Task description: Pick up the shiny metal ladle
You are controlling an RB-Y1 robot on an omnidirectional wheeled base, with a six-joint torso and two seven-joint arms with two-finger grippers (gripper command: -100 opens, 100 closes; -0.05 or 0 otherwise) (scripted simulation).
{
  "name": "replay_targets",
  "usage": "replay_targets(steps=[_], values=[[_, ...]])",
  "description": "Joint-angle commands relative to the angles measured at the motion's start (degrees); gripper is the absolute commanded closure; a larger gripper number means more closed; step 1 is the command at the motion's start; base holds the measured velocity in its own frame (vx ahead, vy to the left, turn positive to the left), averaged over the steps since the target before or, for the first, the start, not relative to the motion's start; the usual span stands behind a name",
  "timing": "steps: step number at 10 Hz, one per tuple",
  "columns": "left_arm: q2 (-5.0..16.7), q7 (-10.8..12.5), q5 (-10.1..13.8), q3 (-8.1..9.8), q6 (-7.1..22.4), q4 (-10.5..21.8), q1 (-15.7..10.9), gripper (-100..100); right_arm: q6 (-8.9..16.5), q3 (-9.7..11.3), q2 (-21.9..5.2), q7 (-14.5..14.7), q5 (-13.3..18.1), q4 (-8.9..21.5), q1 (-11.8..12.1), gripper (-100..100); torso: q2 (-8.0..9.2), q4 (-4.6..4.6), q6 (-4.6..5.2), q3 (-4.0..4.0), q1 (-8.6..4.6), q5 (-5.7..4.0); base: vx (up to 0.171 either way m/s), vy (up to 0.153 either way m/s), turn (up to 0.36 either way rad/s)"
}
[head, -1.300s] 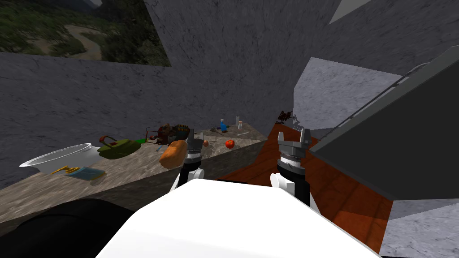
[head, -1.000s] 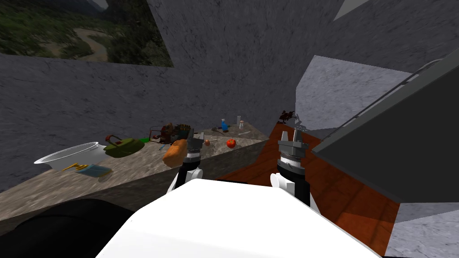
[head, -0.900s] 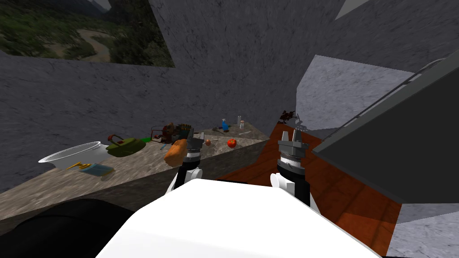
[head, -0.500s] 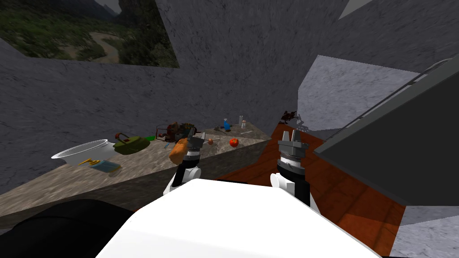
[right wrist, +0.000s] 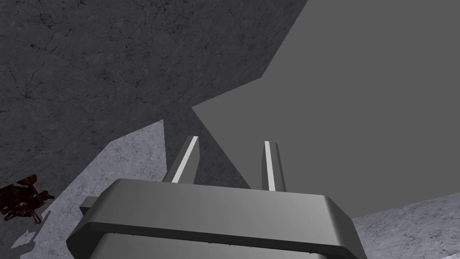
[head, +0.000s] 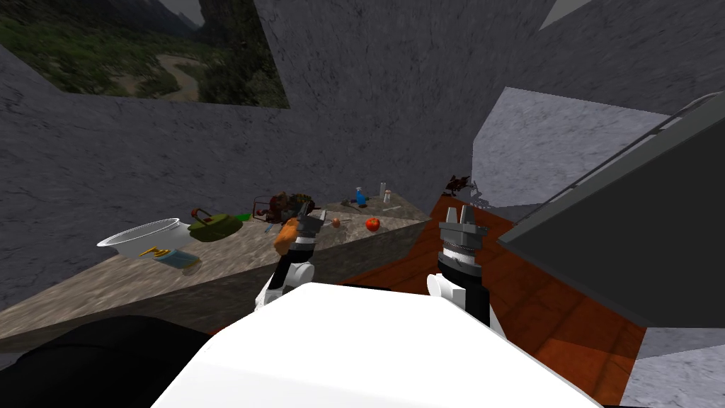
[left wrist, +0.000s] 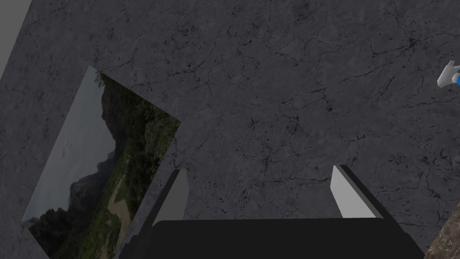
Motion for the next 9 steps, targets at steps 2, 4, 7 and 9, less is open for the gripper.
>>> replay_targets(steps=[2,4,7,9], values=[[2.64,2.71,4.23,0.41,2.79,0.84,-1.0,-100,0.0,0.0,0.0,0.0,0.0,0.0,0.0,0,0.02,0.0,0.0,0.01,0.06,0.01,-0.027,0.048,0.003],[4.5,4.53,6.89,0.76,4.82,1.5,-1.7,-100,0.0,0.0,0.0,0.0,0.0,0.0,0.0,0,0.02,0.01,0.0,0.01,0.0,0.0,-0.022,0.035,-0.003],[8.37,8.32,11.92,1.58,9.45,3.02,-3.09,-100,0.0,0.0,0.0,0.0,0.0,0.0,0.0,0,-0.02,0.0,0.0,-0.01,-0.03,0.0,-0.016,0.032,-0.011],[10.35,10.26,14.55,2.04,11.79,3.87,-3.76,-100,0.0,0.0,0.0,0.0,0.0,0.0,0.0,0,-0.02,0.0,0.0,-0.01,-0.07,-0.01,-0.015,0.027,-0.019]])
